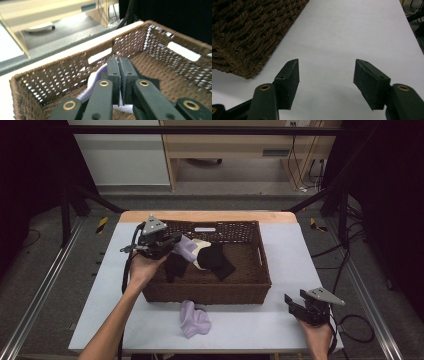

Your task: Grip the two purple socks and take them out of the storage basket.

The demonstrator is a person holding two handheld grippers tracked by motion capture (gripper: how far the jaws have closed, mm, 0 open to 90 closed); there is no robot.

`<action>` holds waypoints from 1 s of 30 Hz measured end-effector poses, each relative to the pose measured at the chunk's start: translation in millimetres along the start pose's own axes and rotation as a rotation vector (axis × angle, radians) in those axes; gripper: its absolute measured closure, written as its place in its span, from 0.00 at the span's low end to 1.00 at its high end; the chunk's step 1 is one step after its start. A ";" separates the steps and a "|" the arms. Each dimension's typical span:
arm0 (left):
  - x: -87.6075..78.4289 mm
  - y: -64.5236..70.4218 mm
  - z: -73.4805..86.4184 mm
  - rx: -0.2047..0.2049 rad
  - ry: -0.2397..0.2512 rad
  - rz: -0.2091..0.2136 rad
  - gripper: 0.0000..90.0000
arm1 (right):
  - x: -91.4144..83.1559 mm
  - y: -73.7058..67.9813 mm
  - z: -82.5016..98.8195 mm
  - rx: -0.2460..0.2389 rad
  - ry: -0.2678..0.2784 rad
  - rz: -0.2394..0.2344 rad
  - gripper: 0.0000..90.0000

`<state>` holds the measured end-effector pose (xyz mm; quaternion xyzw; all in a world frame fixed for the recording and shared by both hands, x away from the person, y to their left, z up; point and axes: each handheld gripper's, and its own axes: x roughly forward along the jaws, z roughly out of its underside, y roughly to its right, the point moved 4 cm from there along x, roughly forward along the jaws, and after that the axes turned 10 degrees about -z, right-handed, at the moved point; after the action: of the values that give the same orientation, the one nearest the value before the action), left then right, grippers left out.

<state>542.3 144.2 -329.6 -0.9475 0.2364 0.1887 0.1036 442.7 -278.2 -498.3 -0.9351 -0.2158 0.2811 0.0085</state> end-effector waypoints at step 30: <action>-132.8 50.7 -17.4 0.046 0.235 0.189 0.96 | -3.4 -0.4 0.0 -0.003 0.012 0.004 0.42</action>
<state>414.4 149.6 -265.2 -0.9340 0.3391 0.0800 0.0787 440.0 -279.2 -496.5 -0.9372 -0.2140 0.2753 0.0080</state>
